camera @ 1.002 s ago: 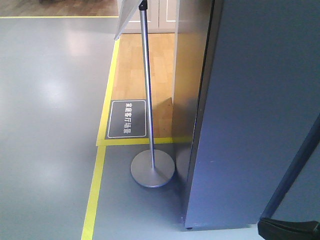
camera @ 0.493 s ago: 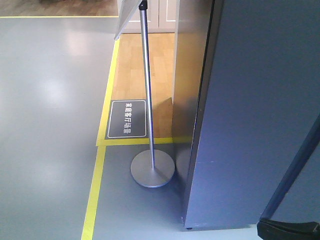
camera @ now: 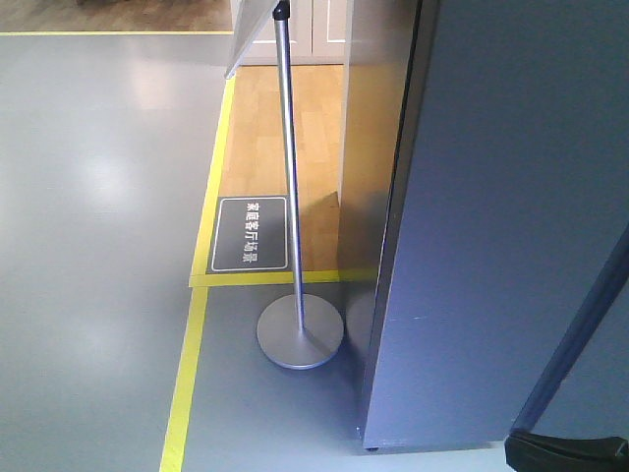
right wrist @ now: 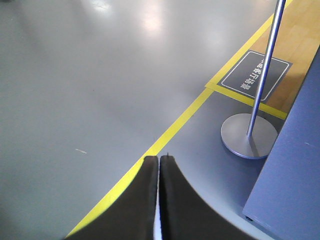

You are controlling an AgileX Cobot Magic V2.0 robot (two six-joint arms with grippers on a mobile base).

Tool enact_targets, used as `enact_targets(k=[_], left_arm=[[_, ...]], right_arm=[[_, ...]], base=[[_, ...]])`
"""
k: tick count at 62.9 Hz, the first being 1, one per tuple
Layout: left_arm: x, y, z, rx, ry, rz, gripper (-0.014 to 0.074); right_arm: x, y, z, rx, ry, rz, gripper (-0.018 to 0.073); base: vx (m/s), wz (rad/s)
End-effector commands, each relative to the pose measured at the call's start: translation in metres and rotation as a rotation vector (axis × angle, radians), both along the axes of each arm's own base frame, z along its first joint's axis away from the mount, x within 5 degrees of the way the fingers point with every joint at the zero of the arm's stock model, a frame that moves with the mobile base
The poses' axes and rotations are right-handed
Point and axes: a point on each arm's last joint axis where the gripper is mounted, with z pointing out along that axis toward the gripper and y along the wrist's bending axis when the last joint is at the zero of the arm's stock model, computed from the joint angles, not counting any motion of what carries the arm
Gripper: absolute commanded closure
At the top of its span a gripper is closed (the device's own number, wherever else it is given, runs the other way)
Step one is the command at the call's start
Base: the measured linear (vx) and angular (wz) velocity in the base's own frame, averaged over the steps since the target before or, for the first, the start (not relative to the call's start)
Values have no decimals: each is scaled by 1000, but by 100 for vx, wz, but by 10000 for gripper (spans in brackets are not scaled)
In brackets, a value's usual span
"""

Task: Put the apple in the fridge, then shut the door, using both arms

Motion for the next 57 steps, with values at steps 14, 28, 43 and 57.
enact_targets(k=[14,28,43,57], left_arm=[[1,-2,0,0,-61,-20,603],[1,-2,0,0,-61,-20,603],[1,-2,0,0,-61,-20,603],[1,-2,0,0,-60,-19,603]], right_arm=[[2,-3,9,-21,-84,-43,563],[-9,-11,-2,-50,-202,-131,563],[-24,-25,-33,69,-268,-336,563],[-22,-40,-63,208,-298,-548,563]], base=[[0,0],[0,0],[0,0],[0,0]])
